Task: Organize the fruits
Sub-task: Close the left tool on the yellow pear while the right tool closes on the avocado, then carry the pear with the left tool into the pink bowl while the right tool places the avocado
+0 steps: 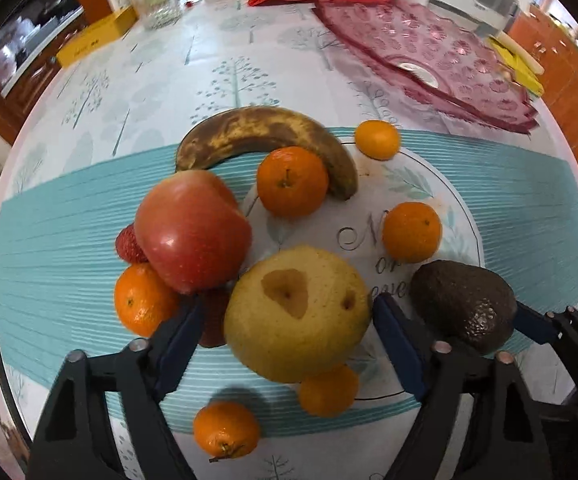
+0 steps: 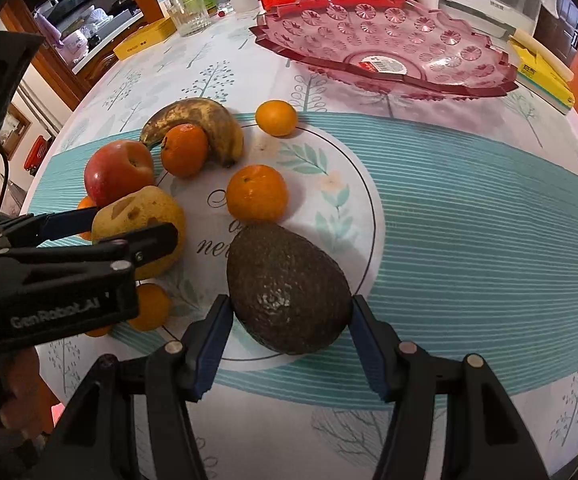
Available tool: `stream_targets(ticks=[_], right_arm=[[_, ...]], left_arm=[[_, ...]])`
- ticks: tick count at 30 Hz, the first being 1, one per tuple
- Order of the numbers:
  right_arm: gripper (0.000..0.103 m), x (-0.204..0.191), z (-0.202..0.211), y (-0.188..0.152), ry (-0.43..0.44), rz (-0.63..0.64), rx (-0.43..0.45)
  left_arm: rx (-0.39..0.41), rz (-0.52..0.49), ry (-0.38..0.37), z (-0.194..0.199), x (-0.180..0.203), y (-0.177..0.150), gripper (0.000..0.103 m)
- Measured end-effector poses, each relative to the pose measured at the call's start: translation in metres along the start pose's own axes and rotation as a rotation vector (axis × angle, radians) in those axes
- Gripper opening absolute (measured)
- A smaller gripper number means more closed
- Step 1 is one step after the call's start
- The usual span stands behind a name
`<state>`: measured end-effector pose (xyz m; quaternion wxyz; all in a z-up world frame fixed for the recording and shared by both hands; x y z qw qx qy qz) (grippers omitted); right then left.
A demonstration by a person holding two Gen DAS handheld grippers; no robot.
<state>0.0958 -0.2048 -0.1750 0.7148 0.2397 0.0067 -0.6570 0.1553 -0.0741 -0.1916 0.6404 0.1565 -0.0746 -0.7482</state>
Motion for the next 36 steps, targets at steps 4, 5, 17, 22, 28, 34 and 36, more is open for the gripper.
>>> stream_targets(ticks=[4, 5, 17, 22, 28, 34, 36], right_arm=[[0.059, 0.001, 0.006, -0.002, 0.010, -0.005, 0.013], [0.059, 0.001, 0.008, -0.002, 0.012, -0.004, 0.019], [0.058, -0.005, 0.033, 0.003, 0.048, 0.007, 0.083], [0.058, -0.009, 0.050, 0.014, 0.074, 0.003, 0.121], [0.058, -0.007, 0.083, 0.044, 0.059, 0.015, 0.210], [0.058, 0.018, 0.104, 0.092, -0.004, -0.033, 0.310], [0.058, 0.031, 0.104, 0.109, -0.030, -0.067, 0.331]], left_arm=[[0.020, -0.015, 0.001, 0.006, 0.000, -0.003, 0.071], [0.017, -0.007, -0.011, 0.007, -0.002, -0.004, 0.071], [0.079, 0.041, -0.068, 0.052, -0.020, -0.007, 0.071], [0.127, 0.023, -0.083, 0.086, -0.020, 0.008, 0.071], [0.219, -0.036, -0.096, 0.131, -0.012, 0.053, 0.071], [0.302, -0.095, -0.088, 0.149, 0.002, 0.113, 0.071], [0.316, -0.108, -0.079, 0.144, 0.009, 0.131, 0.071]])
Point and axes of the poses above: each gripper's, at about its wrist camera, not at the fingertips, and z roughly against the way its jaws point, x to its right, y to its top, the point moved 4 cm from there along -z, roughly the way its jaws point, and after that the axes turned 11 degrees about y, right-handed, at the moved point
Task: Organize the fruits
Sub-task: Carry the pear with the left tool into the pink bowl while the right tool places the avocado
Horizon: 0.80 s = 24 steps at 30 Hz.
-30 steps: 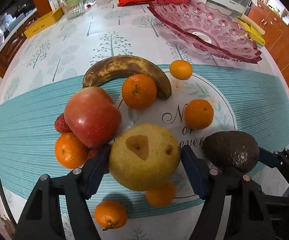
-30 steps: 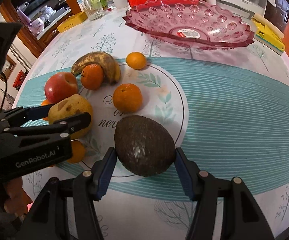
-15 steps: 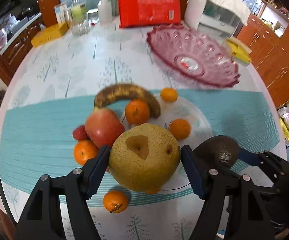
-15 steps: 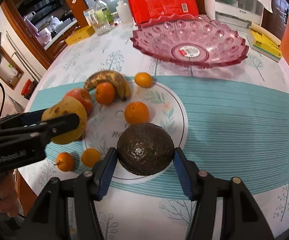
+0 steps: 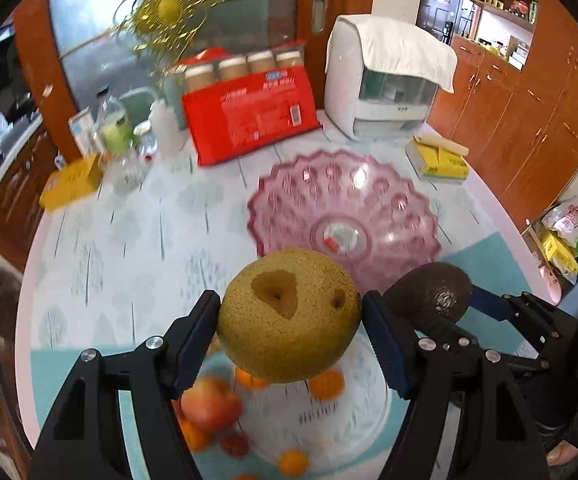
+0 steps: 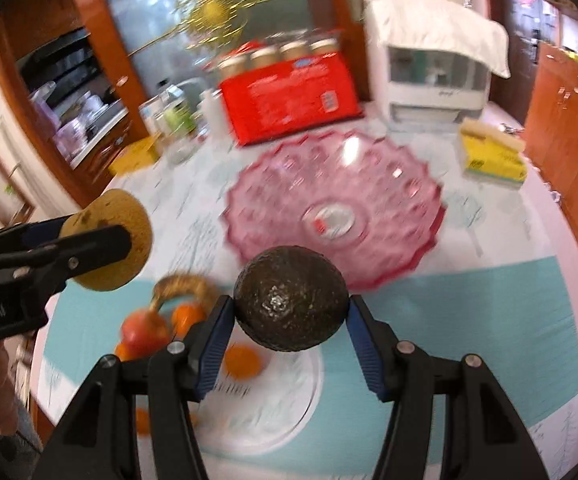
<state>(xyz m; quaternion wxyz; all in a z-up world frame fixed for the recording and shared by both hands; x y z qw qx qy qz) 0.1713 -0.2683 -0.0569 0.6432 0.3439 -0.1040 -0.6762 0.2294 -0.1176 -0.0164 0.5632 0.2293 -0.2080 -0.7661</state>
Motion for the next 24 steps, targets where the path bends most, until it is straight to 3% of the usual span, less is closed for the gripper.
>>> stream_targets(ticks=[5, 13, 24], right_arm=[[0.058, 0.030, -0.038, 0.024, -0.064, -0.092, -0.014], [0.058, 0.058, -0.097, 0.019, -0.144, -0.182, -0.076], [0.060, 0.060, -0.119, 0.019, -0.185, -0.157, -0.075]], left_arm=[[-0.021, -0.023, -0.010, -0.052, 0.014, 0.029, 0.071], [-0.110, -0.104, -0.005, -0.139, 0.045, 0.029, 0.071], [-0.114, -0.213, -0.010, -0.179, 0.070, 0.032, 0.072]])
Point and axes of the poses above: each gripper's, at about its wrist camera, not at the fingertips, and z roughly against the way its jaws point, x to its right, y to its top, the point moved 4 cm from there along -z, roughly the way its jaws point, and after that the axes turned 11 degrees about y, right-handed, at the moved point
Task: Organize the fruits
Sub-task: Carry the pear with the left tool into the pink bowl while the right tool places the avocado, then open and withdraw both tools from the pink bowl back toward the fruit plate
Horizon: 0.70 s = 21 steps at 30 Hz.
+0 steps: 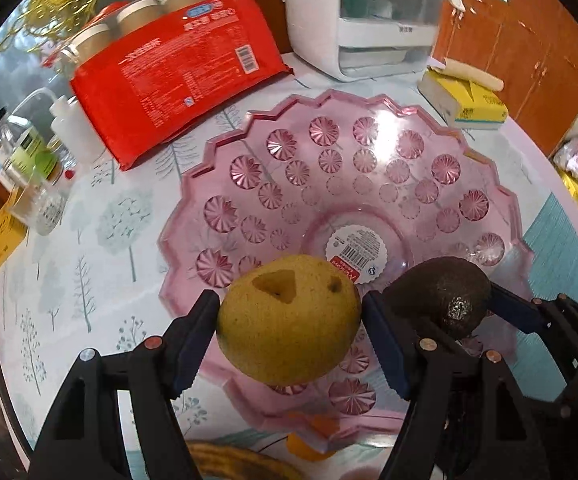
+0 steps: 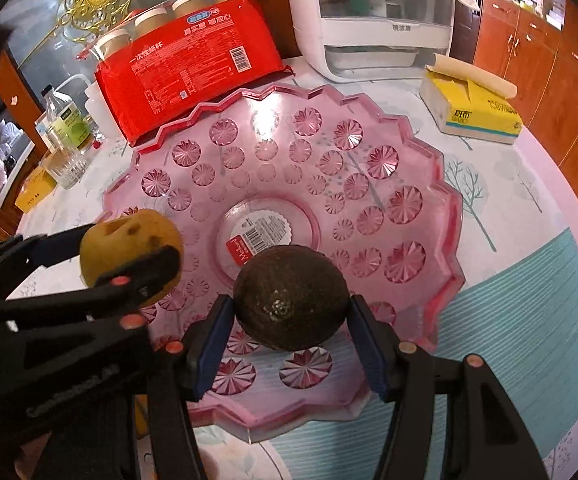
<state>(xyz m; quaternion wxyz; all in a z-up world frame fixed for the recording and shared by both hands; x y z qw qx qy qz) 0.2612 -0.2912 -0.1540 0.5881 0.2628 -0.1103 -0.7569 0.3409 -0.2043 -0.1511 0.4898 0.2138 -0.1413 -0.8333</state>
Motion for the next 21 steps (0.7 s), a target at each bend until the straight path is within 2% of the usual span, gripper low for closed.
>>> stream_targets(ticks=[3, 5, 10, 21], right_arm=[[0.061, -0.002, 0.002, 0.000, -0.010, 0.020, 0.015], [0.064, -0.001, 0.004, 0.000, 0.013, 0.017, 0.024], [0.069, -0.004, 0.011, 0.002, 0.030, 0.014, 0.040], [0.070, -0.016, 0.039, -0.001, 0.067, 0.036, 0.053]], left_arm=[[-0.004, -0.012, -0.016, -0.001, 0.004, 0.002, 0.079], [-0.001, -0.009, -0.018, 0.001, 0.004, 0.003, 0.092], [-0.008, 0.007, -0.025, 0.006, 0.001, 0.003, 0.093], [0.010, 0.088, -0.034, 0.039, -0.016, -0.012, 0.093]])
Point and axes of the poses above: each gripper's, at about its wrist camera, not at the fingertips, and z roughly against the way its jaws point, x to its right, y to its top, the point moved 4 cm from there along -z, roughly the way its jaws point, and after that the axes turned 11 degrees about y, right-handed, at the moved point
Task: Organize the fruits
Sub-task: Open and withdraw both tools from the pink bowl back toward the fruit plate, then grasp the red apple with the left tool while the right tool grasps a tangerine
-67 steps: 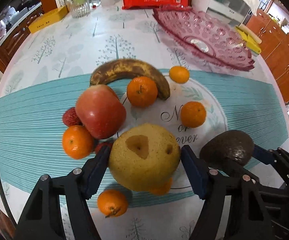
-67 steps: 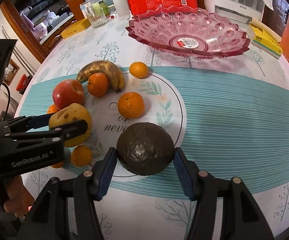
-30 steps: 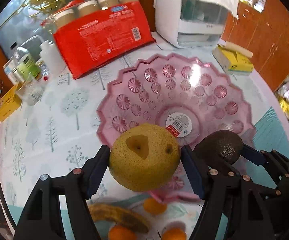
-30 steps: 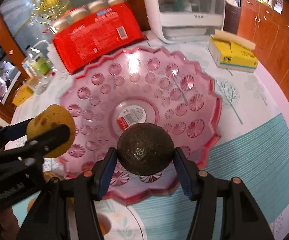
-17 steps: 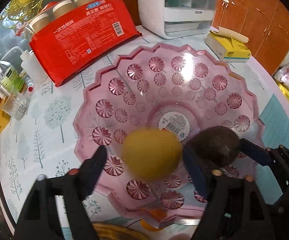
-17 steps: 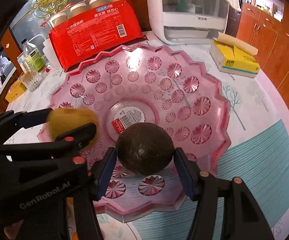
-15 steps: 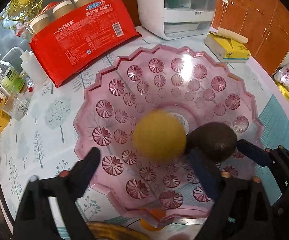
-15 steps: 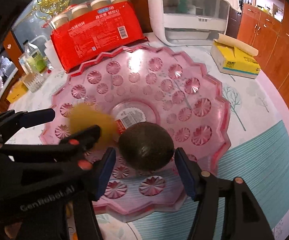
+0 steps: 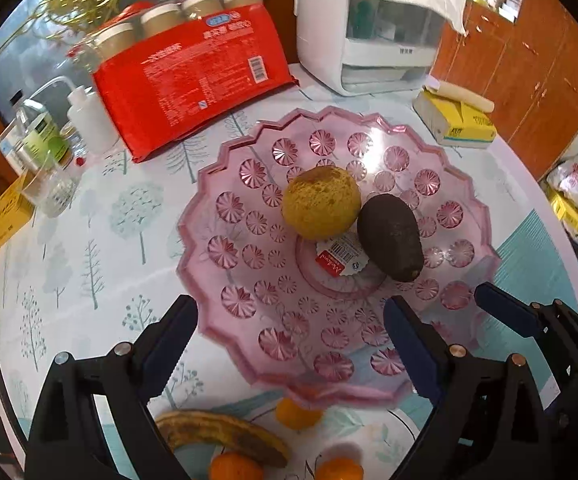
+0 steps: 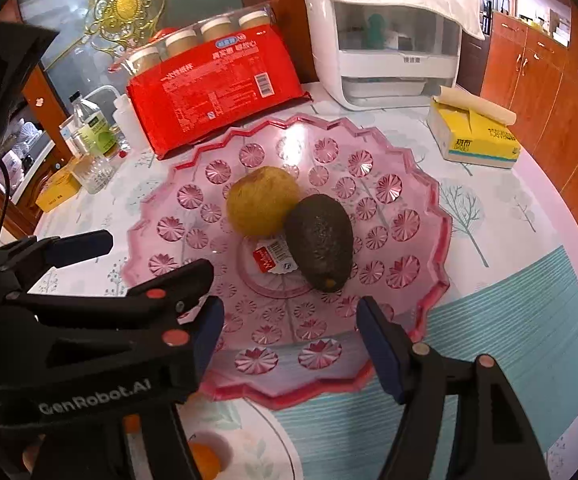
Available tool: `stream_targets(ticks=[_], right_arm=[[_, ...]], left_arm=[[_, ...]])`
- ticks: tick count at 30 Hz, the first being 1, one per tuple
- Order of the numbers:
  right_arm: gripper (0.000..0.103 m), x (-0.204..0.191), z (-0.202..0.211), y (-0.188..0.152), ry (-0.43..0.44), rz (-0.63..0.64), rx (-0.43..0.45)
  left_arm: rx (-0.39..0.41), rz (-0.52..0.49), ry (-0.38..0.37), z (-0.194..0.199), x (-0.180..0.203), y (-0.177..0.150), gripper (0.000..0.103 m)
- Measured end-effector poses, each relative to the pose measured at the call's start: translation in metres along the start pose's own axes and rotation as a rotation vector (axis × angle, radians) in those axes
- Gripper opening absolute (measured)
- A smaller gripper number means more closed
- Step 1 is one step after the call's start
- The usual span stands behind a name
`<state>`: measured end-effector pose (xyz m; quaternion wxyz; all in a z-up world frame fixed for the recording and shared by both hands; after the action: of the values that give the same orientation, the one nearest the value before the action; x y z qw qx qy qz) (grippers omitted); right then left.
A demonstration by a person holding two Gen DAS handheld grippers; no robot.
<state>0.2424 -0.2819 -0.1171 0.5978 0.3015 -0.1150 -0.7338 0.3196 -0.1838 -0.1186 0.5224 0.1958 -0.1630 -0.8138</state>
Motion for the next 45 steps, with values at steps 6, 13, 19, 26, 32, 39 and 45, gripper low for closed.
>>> stream_targets(ticks=[6, 13, 19, 26, 32, 39, 45], right_arm=[[0.070, -0.005, 0.021, -0.001, 0.010, 0.010, -0.003], [0.070, -0.014, 0.062, 0.005, 0.003, 0.065, 0.008], [0.069, -0.029, 0.105, 0.013, -0.029, 0.150, 0.029], [0.069, -0.053, 0.140, 0.012, 0.025, 0.199, 0.035], [0.069, -0.082, 0.160, 0.004, 0.089, 0.249, 0.032], [0.069, -0.111, 0.153, -0.024, 0.097, 0.290, -0.024], [0.069, -0.113, 0.126, -0.055, 0.057, 0.233, -0.087]], left_arm=[[0.086, 0.022, 0.011, 0.038, -0.010, -0.009, 0.093], [0.150, 0.063, 0.009, 0.094, -0.019, -0.016, 0.094], [0.182, 0.123, 0.018, 0.142, -0.042, -0.027, 0.093], [0.174, 0.130, 0.134, 0.177, -0.077, -0.064, 0.094], [0.134, 0.157, 0.203, 0.198, -0.119, -0.115, 0.094], [0.079, 0.156, 0.223, 0.198, -0.157, -0.161, 0.094], [0.011, 0.076, 0.167, 0.165, -0.159, -0.183, 0.094]])
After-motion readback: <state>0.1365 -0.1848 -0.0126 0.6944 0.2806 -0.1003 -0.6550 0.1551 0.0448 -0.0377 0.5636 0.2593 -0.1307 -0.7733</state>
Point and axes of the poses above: each gripper's, at about its wrist camera, not at the fingertips, and z roughly against the way its jaws point, x to its right, y to its top, the point moved 4 cm from there along -z, roughly the way its jaws point, and after that the axes turned 11 degrees about y, right-handed, at the moved point
